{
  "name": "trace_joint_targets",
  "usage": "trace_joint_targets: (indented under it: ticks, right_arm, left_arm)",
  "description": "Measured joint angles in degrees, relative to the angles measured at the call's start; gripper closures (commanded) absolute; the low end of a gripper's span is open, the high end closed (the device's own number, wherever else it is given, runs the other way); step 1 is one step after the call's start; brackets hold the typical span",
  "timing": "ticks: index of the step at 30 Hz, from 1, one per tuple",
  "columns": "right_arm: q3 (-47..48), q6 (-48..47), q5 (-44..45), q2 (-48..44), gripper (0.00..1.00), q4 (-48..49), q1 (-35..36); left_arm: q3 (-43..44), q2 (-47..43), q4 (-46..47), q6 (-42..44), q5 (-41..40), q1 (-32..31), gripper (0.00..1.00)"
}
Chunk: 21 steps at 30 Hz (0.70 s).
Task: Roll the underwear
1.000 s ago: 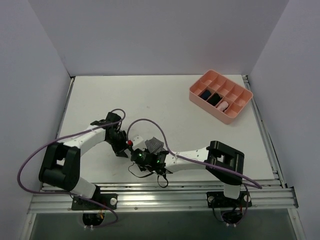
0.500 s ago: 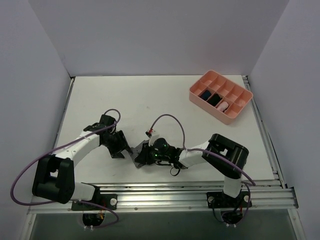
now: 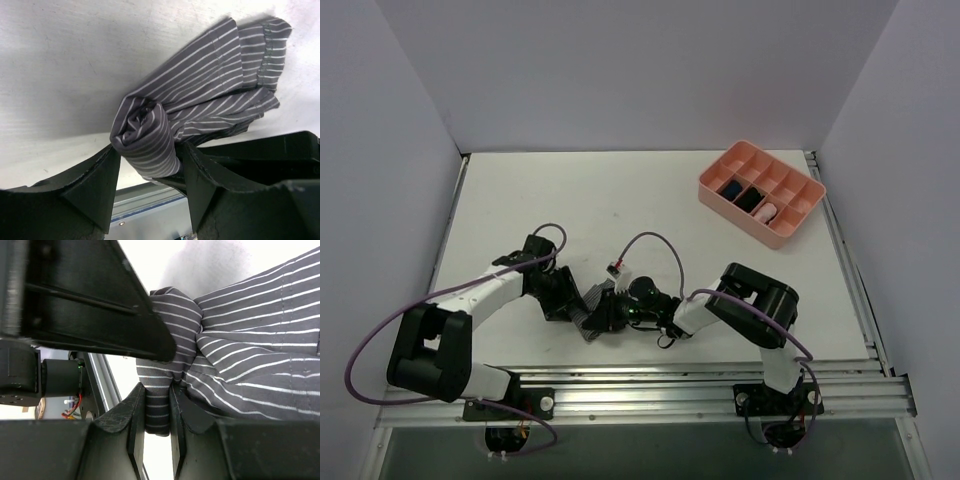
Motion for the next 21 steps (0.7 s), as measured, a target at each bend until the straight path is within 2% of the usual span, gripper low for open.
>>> trace_joint_targets:
  ticks: [6, 9, 10, 12, 13, 16, 21]
  right_arm:
    - [0.0, 0.2, -1.0, 0.3, 1.0, 0.5, 0.0]
    - [0.1, 0.2, -1.7, 0.5, 0.98, 0.5, 0.0]
    - [0.3, 0.2, -1.9, 0.5, 0.91, 0.2, 0.0]
    - [1.4, 0.0, -1.9, 0.0, 0.82, -2.1, 0.0]
    - [2.1, -0.2, -1.6, -0.5, 0.7, -4.2, 0.1]
    - [5.0, -2.2, 2.0, -4.4, 0.6, -16.3, 0.6]
    - [12.2, -8.4, 11.6, -9.5, 0.57, -40.1, 3.5]
  left_arm:
    - [0.0, 4.0, 0.4, 0.4, -0.7, 0.0, 0.46]
    - [0.3, 5.6, 0.6, 0.2, -0.3, 0.0, 0.7]
    - [0.7, 6.2, 0.6, 0.3, -0.1, -0.1, 0.8]
    - [1.8, 7.4, 0.2, 0.7, 0.4, -0.2, 0.86]
    - [2.4, 8.0, -0.3, 0.9, 0.4, -0.3, 0.9]
    - [3.6, 8.9, -1.2, 1.4, 0.0, -1.1, 0.93]
    - [5.9, 10.9, -3.3, 1.4, -1.0, -3.7, 0.94]
